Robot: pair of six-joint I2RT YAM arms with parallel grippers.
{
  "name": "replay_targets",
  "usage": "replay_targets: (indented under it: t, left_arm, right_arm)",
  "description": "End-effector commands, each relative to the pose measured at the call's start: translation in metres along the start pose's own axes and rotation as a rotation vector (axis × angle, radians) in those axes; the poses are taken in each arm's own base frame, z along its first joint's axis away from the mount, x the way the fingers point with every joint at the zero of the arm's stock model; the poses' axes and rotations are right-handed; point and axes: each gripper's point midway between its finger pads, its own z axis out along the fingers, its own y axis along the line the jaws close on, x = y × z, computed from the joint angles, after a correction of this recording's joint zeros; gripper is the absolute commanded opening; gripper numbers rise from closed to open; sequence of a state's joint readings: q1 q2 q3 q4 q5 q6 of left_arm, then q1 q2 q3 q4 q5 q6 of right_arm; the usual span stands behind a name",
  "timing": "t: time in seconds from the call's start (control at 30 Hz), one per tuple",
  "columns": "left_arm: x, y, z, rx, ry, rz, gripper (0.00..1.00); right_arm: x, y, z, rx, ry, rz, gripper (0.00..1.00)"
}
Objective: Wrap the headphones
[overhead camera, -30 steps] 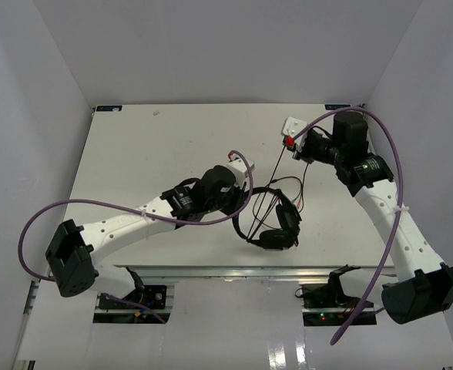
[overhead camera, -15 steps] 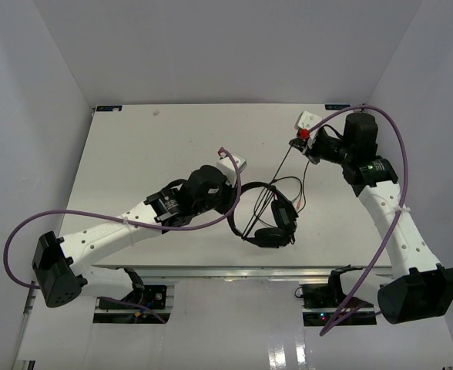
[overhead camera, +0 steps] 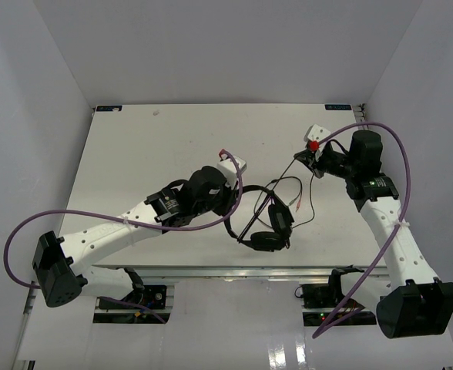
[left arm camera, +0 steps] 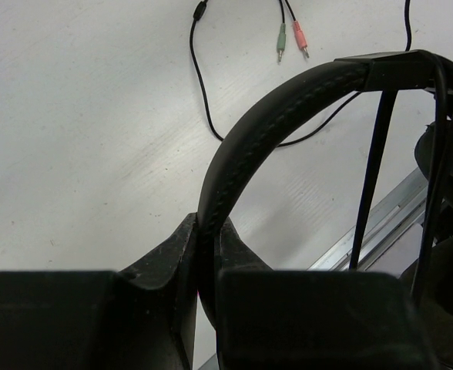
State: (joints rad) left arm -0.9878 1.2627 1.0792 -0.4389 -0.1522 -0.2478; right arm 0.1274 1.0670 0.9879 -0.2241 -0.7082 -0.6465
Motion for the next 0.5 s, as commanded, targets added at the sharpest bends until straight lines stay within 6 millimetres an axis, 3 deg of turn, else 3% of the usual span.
replay_targets:
  t: [0.0, 0.2, 0.3, 0.47]
  left_arm:
    - [-0.037, -0.018, -0.016, 0.074, -0.089, -0.014, 0.0]
    - [-0.053, -0.032, -0.025, 0.144, -0.119, -0.026, 0.0]
    - [-0.067, -0.037, -0.031, 0.162, -0.147, -0.031, 0.0]
    - [-0.079, -0.028, -0.033, 0.103, -0.153, -0.007, 0.0]
  right_arm:
    - [0.0, 0.002, -0.001, 0.011, -0.052, 0.018, 0.08]
    - [0.03, 0.022, 0.012, -0.042, -0.056, 0.122, 0.08]
    - [0.032, 0.032, 0.016, -0.082, -0.092, 0.166, 0.08]
    - [0.036, 0.041, 0.018, -0.092, -0.118, 0.216, 0.08]
